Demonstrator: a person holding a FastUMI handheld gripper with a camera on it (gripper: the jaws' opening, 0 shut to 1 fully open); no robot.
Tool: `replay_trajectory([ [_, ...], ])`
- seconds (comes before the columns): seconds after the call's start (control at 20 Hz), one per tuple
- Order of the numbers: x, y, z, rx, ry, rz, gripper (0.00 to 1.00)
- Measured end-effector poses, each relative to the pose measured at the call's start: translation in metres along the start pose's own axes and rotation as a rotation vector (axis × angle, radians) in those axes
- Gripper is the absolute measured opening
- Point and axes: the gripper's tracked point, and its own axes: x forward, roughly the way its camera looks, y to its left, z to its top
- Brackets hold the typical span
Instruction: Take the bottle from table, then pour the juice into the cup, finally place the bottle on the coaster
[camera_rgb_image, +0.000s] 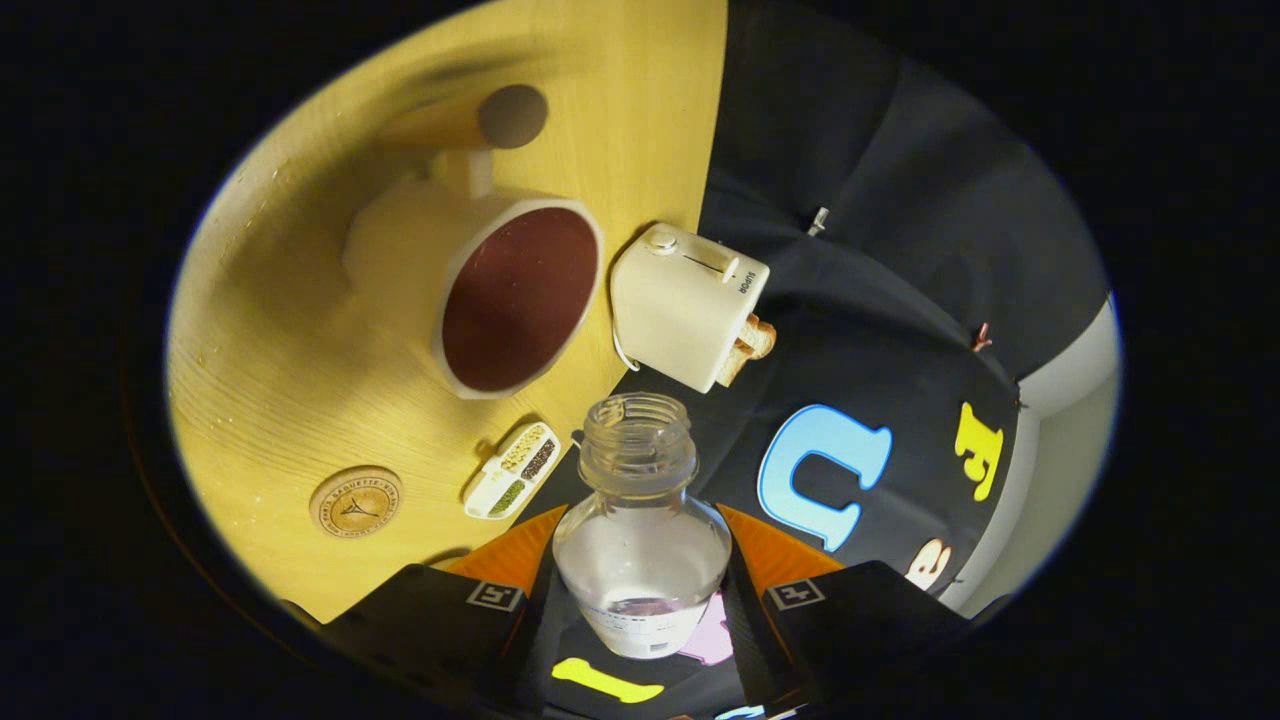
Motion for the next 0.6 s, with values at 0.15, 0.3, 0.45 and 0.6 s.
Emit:
replay_trajectory([
  [0.15, -0.011, -0.006, -0.015, 0.168, 0.065, 0.001, 0.73],
  [0.3, -0.022, -0.012, -0.031, 0.379, 0.113, 0.007, 0.73],
  [0.45, -0.033, -0.016, -0.05, 0.578, 0.146, 0.016, 0.73],
  [0.6, -0.044, -0.015, -0.075, 0.795, 0.168, 0.038, 0.73],
])
